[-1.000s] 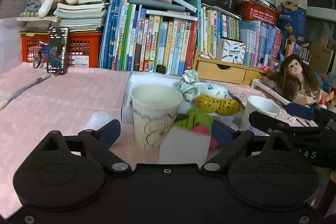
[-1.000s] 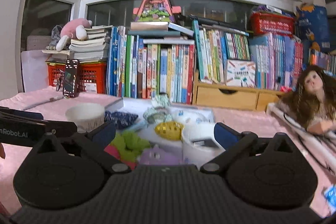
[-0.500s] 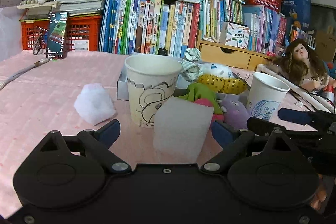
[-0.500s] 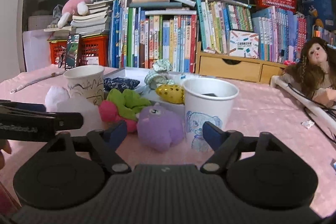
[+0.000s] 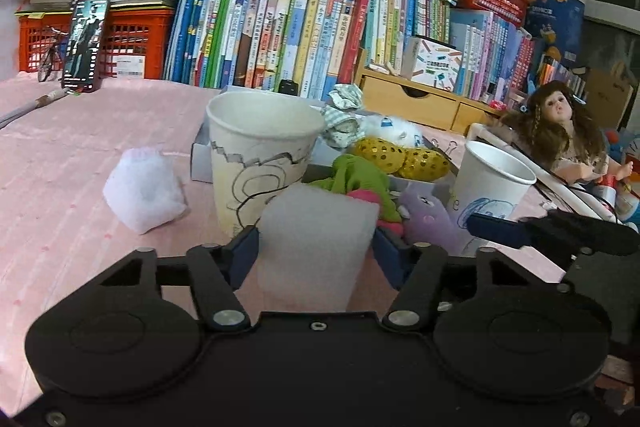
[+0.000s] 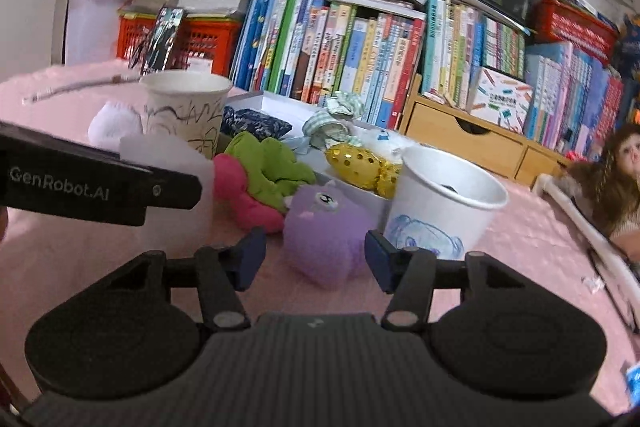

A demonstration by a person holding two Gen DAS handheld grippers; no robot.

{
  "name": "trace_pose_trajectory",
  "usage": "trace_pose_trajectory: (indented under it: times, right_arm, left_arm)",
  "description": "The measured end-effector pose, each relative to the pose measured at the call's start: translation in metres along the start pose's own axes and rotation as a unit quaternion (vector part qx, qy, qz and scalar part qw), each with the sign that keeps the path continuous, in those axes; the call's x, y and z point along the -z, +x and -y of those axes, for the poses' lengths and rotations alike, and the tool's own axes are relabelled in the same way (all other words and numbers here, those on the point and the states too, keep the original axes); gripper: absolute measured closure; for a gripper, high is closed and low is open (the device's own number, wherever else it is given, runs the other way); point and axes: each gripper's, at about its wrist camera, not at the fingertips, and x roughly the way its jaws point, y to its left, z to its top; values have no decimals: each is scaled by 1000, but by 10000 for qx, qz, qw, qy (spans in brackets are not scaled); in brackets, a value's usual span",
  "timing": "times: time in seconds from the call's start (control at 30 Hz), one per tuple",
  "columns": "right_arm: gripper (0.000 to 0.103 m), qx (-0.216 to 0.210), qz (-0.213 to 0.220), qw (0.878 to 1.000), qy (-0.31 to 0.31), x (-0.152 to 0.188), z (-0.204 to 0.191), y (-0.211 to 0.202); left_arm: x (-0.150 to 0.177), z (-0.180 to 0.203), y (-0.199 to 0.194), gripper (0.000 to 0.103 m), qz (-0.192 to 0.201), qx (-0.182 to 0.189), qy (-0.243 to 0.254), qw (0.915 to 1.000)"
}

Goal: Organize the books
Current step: 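Withdraw both tools from the tray toward the foam block and purple plush, then grasp the white foam block with the left tool while the right grasps the purple plush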

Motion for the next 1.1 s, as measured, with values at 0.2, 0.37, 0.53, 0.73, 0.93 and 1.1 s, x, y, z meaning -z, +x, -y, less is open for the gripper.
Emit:
trace_pose_trajectory:
  times: [0.2,0.37,0.53,0.73,0.93,1.1]
  right_arm:
    - [39,223,-54,9972,-707,-4,-12,9]
    - [38,330,-78,9930,-1135,-4,-19,15]
    - [38,298,-128,9925,-1182,-1,-19,17]
    - [39,260,-170,9927,-1162,-1,-17,19]
    - [39,190,-221,9929,-1155,-2,-16,23]
    - [39,159,-252,9930,-1142,-3,-14,25]
  left_arm:
    - [1,4,2,43,47,-49,122,9999]
    - [5,4,5,30,85,-191,168,9996]
    - [11,-1,9,23,127,-205,128,9996]
    - [15,2,14,23,80,-196,208,9996]
    - [17,2,15,25,80,-215,195,9995]
    - [17,3,17,32,-3,-180,208,9996]
